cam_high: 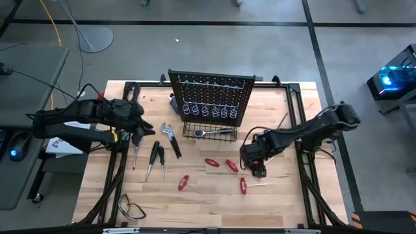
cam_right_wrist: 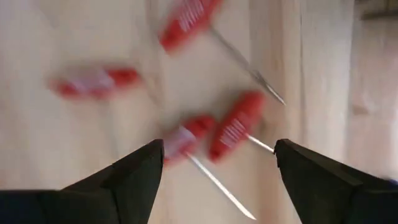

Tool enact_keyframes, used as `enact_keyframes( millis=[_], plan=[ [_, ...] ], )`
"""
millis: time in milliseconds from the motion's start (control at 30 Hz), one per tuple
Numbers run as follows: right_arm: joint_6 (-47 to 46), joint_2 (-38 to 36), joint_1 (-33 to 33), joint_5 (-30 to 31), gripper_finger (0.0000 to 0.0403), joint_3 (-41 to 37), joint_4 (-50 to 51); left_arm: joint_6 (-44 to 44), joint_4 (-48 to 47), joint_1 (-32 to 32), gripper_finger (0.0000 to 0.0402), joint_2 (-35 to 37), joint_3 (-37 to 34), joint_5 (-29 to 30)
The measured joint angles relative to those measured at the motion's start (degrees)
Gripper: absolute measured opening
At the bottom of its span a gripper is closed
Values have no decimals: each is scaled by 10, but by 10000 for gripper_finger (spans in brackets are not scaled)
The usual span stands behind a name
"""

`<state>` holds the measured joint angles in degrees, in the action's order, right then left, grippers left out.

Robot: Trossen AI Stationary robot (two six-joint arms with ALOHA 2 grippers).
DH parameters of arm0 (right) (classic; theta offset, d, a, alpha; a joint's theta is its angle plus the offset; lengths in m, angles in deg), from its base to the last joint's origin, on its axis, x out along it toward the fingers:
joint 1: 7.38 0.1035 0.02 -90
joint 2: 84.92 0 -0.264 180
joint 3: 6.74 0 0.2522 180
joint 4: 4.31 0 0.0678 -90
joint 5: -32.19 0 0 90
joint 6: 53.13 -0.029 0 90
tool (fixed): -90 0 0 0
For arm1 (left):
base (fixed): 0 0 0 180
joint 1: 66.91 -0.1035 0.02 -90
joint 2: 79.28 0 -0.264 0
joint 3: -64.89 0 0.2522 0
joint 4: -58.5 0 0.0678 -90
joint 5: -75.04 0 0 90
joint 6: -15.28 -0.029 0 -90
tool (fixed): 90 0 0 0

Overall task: Hang tools onto peg board
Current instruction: Hang the red allen wrench on the peg board

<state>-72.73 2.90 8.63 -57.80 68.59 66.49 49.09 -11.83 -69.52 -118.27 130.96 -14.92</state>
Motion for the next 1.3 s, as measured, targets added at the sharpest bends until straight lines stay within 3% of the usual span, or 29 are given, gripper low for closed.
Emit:
enact_keyframes(
  millis=[133, 233, 467, 967, 1067, 1200, 1300],
  plan=[
    [145, 53, -19, 25, 300, -1, 59, 6, 1, 19, 175, -15, 0, 1],
    [241, 74, -26, 28, 299, -12, 49, 6, 3, 31, 179, -24, 0, 6],
    [315, 82, -29, 67, 263, -54, -40, 15, 3, 54, 179, -30, 0, 20],
    [301, 79, -24, 57, 171, -140, -115, 22, 4, 61, 179, -30, 0, 43],
    [285, 81, -23, 61, 127, -147, -134, 22, 4, 61, 179, -30, 0, 49],
    [259, 94, -24, 69, 22, -145, -139, 2, 3, 61, 179, -30, 0, 52],
    [228, 97, -24, 66, 9, -140, -129, -9, 4, 61, 179, -30, 0, 52]
  ],
)
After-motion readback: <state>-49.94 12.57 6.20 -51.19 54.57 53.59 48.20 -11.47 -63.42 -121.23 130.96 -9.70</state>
